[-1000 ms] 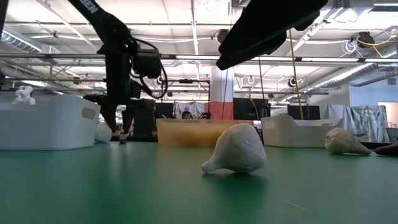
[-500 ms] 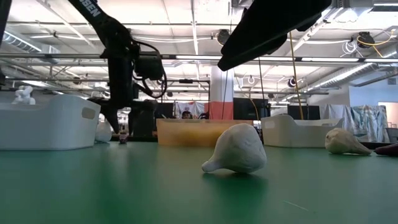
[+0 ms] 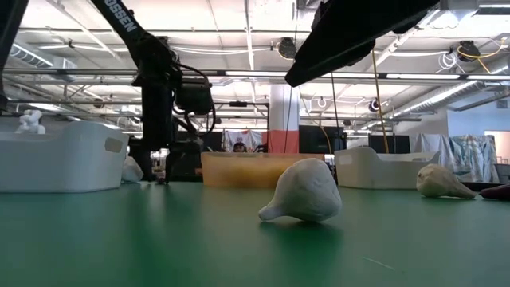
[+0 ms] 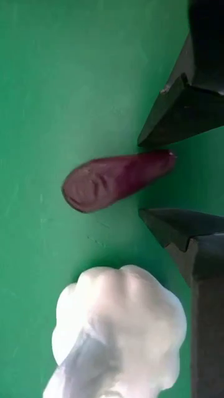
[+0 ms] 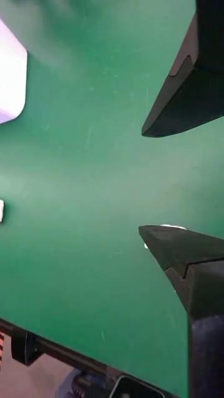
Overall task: Sort produce into baskets
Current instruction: Put the eggplant into the left white bin
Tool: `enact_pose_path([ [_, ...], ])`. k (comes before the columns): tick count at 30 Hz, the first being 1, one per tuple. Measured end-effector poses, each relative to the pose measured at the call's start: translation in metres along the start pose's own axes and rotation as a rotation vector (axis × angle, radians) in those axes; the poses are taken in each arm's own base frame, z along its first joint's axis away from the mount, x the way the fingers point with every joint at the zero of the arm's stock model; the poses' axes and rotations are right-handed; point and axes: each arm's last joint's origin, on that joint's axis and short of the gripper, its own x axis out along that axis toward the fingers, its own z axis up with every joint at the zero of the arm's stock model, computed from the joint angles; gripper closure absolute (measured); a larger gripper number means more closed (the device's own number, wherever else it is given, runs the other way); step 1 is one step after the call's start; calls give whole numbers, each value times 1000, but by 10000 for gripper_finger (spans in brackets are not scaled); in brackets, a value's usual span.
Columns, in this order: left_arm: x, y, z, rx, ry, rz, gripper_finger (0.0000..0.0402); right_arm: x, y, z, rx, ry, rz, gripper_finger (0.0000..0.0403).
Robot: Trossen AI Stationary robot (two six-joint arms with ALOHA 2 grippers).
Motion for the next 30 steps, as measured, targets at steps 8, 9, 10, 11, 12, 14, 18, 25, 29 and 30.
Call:
enact_pose_path([
  [8,3,-2,0,1,-5,1,241,0,0,0,-3,2,-2,167],
  [9,3,-2,0,0,-6,-1,249,0,0,0,-3,2,-2,167],
  [10,3,-2,0,0,-6,-3,257,0,0,0,-3,2,-2,167],
  [11,3,-2,0,-1,-6,-4,266,0,0,0,-3,2,-2,167],
  [12,3,-2,0,-1,-7,-5,275,0,0,0,-3,2,-2,167],
  [14,3,-2,0,2,-7,-5,293,0,0,0,-3,2,-2,167],
  [18,3,-2,0,19,-8,-7,324,0,0,0,-1,2,-2,167],
  [25,1,-3,1,103,-13,-3,339,0,0,1,4,-4,0,167],
  [29,-4,-4,3,142,2,-13,340,0,0,1,18,-3,0,167],
  [30,-8,-5,4,162,3,-18,340,0,0,1,21,-4,0,167],
])
